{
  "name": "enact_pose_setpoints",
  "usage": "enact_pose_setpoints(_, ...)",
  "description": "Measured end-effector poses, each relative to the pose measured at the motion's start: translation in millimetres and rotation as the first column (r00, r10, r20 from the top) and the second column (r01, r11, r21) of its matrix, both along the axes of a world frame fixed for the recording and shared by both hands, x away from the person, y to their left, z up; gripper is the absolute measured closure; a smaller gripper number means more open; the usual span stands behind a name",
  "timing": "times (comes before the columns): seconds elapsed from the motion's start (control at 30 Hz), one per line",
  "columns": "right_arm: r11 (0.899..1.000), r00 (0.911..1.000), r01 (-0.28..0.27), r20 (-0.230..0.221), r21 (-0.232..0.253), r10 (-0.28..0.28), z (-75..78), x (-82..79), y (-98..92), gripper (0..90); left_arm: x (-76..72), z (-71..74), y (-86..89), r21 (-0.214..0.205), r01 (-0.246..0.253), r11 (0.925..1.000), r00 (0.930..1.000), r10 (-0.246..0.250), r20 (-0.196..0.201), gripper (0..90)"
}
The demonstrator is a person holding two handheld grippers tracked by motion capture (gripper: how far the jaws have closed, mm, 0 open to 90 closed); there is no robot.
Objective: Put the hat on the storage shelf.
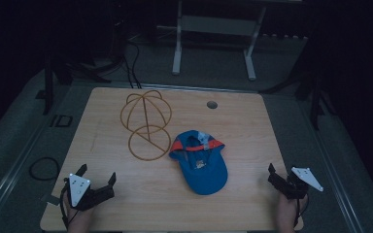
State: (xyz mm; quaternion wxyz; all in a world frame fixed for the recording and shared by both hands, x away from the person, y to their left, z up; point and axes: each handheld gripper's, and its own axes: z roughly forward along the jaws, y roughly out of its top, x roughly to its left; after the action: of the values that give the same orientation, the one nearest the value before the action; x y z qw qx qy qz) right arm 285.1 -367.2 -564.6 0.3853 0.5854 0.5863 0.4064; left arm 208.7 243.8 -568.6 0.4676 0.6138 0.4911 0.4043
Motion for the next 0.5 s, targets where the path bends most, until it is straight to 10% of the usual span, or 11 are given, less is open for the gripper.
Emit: enact_pose_setpoints(0.5,0.995,0.9925,-0.096,-0.078,-0.01,0.095,1.1,6.2,12.4,14.2,-0.3,1.6,-7.0,0.037,0.055,0.9978,0.9983,-0.055,-0.018,0.5)
